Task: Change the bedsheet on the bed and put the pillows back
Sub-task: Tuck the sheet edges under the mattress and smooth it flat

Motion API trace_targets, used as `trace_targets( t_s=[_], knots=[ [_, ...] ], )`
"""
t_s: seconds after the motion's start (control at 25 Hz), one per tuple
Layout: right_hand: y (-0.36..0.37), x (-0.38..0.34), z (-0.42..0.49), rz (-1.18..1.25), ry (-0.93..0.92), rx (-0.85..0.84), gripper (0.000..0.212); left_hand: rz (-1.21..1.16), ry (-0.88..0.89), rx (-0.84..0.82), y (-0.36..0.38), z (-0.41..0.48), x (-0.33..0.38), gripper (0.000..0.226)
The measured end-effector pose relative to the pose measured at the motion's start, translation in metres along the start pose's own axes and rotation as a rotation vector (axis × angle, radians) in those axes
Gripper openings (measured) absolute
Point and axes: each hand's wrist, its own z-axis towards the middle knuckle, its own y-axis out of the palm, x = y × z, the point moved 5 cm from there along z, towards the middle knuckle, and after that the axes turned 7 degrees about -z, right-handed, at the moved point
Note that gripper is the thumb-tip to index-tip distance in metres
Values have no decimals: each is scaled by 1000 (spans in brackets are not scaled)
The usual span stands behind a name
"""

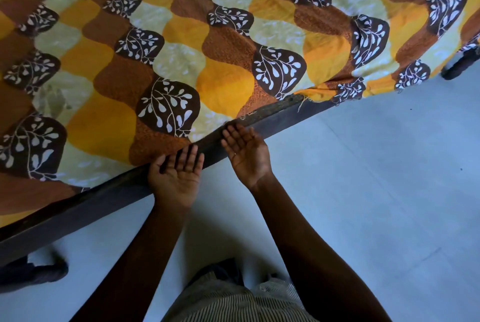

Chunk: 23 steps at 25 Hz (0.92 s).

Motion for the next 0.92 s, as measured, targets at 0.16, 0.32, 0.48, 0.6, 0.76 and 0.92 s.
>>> trace_targets(
  t_s=[0.16, 0.32, 0.48, 0.6, 0.76, 0.92],
  knots=[
    [18, 1, 16, -22, -22, -36, 54, -21, 33, -125, -1, 7, 12, 79],
    [48, 2, 36, 66, 9, -4, 63, -31, 34, -137, -5, 12, 6, 76],
    [23, -8, 8, -169, -50, 90, 29, 121, 52, 53, -5, 7, -15, 29],
    [-19, -36, -25, -347, -67, 139, 14, 274, 52, 60, 9, -3, -46, 26],
    [-67, -99, -47, -386, -145, 203, 18, 343, -20, 0, 40, -14, -106, 22],
    [-105, -158, -36, -295, -197, 314, 22, 397, -112, -65, 86, -5, -163, 23]
  ],
)
